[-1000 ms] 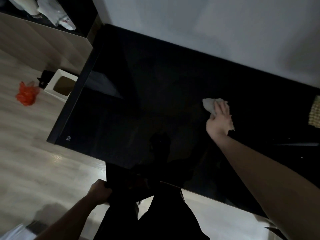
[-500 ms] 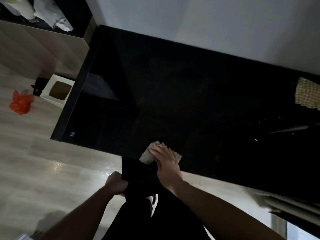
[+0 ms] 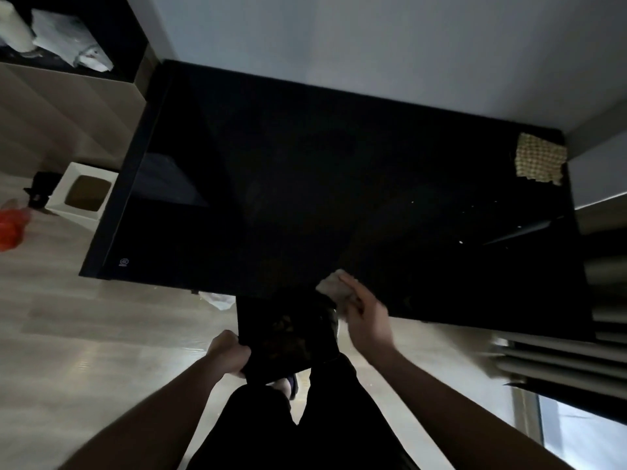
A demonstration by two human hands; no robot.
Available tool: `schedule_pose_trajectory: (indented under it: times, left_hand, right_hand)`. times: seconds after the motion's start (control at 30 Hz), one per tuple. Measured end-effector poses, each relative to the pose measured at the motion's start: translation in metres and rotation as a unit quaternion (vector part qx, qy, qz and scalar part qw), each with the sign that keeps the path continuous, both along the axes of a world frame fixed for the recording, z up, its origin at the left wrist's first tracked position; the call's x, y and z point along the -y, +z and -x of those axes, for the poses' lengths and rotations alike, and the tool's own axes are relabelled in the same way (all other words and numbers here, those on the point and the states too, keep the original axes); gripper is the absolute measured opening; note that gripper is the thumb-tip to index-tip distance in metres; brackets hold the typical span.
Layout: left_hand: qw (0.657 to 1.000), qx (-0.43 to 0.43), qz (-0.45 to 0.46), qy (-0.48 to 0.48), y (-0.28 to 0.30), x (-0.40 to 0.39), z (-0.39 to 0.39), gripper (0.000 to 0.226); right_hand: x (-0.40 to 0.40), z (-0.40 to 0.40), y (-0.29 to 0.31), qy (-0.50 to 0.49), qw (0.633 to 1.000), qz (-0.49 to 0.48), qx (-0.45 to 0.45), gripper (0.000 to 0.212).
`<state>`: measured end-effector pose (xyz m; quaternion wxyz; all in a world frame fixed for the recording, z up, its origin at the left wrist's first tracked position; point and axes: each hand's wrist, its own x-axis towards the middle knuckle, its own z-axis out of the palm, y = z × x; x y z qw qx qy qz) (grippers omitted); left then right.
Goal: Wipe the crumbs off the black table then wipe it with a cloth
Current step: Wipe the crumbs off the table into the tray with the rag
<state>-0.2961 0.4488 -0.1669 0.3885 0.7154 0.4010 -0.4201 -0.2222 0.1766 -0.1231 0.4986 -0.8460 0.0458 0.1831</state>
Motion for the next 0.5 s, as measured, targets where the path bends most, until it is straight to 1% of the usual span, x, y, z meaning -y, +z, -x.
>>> schedule_pose_trajectory:
  times: [0.1,0.23,0.33,0.43,0.5]
  left_hand:
    - [1.000,-0.001,-0.003,-0.002,-0.005,0.005,0.003,0.019]
    - [0.998,-0.004,-0.032,-0.052,-0.023,0.010,0.007,0.027]
    - [0.998,-0.013,-0.031,-0.056,-0.040,0.019,0.010,0.027]
    - [0.998,-0.010,-0.039,-0.048,-0.029,0.039,0.004,0.026]
    - [0.998,-0.010,-0.043,-0.041,-0.023,0.053,-0.002,0.022]
  right_hand:
    - [0.045,-0.023,0.007,-0.096,0.995,0.010,0.019,0.064]
    - [0.107,-0.061,0.012,-0.196,0.978,0.064,0.030,0.056]
    - [0.153,-0.091,0.017,-0.219,0.967,0.117,0.048,0.057]
    - [0.198,-0.123,0.007,-0.213,0.962,0.164,0.045,0.060]
    - [0.223,-0.142,-0.002,-0.203,0.960,0.188,0.042,0.057]
